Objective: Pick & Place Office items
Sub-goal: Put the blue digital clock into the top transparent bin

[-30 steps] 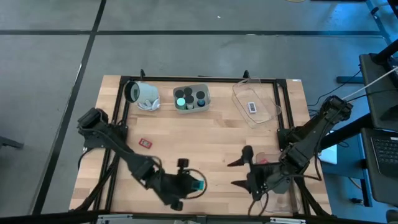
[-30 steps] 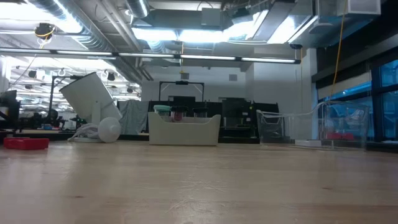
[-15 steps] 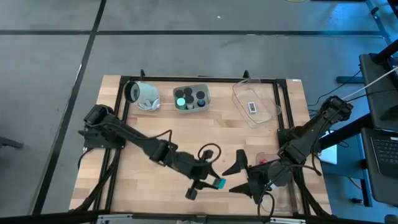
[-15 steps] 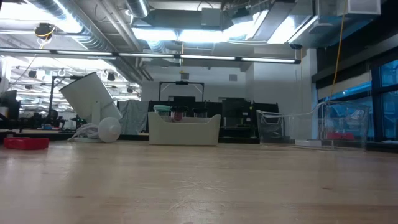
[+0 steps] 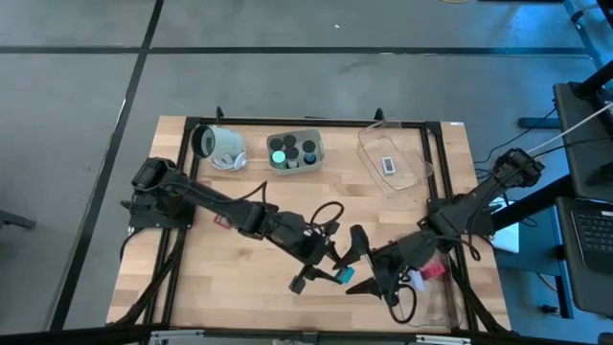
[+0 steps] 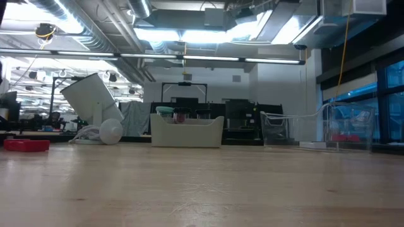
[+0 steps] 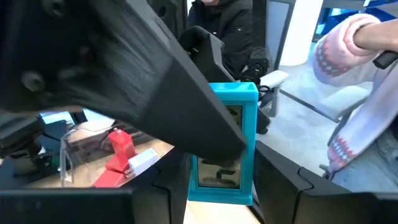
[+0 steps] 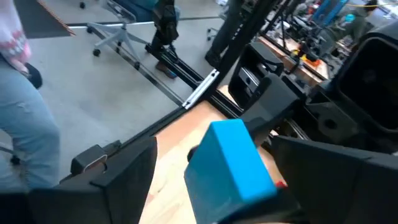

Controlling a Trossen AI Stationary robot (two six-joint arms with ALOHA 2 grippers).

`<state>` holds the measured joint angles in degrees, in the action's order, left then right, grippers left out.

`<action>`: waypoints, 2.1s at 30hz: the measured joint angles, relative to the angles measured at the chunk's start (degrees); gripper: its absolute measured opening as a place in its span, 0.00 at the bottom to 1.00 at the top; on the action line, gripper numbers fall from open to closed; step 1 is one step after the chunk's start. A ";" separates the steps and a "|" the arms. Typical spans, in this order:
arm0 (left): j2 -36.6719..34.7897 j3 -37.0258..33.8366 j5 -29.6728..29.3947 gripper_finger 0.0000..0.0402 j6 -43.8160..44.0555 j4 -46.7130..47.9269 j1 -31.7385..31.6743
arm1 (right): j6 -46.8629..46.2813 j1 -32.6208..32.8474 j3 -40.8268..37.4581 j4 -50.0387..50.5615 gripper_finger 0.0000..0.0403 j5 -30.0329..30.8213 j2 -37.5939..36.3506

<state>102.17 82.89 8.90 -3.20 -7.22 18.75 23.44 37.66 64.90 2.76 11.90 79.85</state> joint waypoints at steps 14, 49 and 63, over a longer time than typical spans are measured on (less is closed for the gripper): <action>0.00 0.00 4.99 0.35 -2.10 -0.68 -1.28 | -0.28 -2.71 0.00 -0.07 0.32 -6.43 0.00; -9.96 0.00 -1.80 0.74 11.62 23.27 -8.67 | -36.66 -4.62 -0.02 30.92 0.16 -3.44 -12.02; -12.26 0.00 -24.40 0.73 35.18 61.89 -8.74 | -62.84 -23.58 -0.02 69.09 0.16 19.98 -14.73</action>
<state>89.91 82.89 -15.49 31.99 54.67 10.02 -39.40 14.08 64.88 71.85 31.88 65.12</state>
